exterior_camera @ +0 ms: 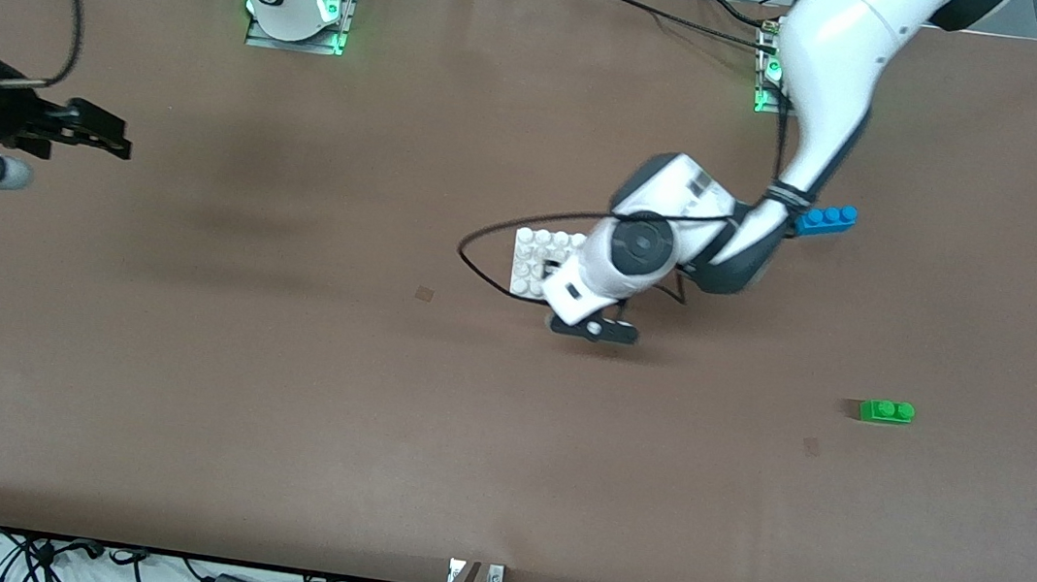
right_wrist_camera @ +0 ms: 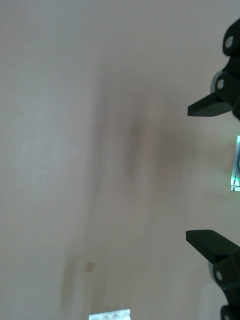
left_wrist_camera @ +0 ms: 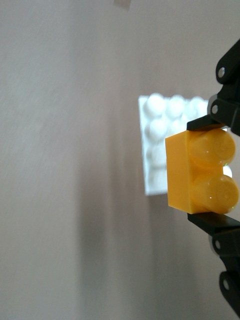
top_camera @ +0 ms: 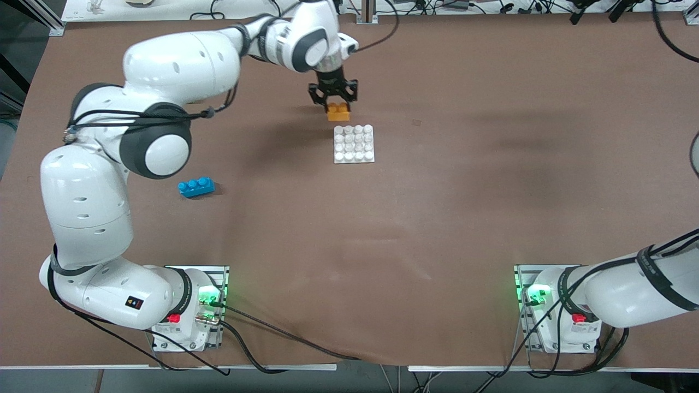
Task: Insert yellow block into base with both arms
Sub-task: 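Carry the yellow block over the base plate with the left gripper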
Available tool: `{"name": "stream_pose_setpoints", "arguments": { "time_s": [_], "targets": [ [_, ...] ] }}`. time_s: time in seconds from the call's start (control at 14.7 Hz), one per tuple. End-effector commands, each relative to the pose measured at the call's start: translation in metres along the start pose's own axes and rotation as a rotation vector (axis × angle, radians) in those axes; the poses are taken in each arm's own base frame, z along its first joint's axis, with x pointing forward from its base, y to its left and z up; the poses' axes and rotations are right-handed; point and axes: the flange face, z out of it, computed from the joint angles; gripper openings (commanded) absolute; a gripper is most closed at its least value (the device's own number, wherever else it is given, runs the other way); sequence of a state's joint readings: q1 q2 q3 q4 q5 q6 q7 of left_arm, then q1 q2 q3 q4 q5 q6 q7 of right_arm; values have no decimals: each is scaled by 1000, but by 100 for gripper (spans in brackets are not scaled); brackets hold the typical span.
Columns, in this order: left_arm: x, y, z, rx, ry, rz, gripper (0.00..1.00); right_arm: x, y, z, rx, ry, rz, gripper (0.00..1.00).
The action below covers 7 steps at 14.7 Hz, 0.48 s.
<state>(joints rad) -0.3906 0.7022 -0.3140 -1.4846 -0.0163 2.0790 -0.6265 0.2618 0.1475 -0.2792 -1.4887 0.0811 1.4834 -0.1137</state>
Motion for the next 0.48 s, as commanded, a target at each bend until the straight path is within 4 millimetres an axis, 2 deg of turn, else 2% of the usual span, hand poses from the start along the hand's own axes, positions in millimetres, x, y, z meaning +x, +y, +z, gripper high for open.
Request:
{"name": "stream_pose_setpoints", "arguments": {
  "time_s": [0.0, 0.2, 0.27, 0.41],
  "targets": [
    [-7, 17, -1, 11, 26, -17, 58, -35, 11, 3, -33, 73, -16, 100],
    [-23, 29, 9, 43, 90, -31, 57, -47, 30, 1, -27, 72, 14, 100],
    [-28, 29, 8, 37, 110, -56, 57, -52, 30, -16, -31, 110, 22, 100],
    [-39, 12, 13, 15, 139, -79, 57, -57, 30, -24, -37, 109, 17, 100]
  ]
}}
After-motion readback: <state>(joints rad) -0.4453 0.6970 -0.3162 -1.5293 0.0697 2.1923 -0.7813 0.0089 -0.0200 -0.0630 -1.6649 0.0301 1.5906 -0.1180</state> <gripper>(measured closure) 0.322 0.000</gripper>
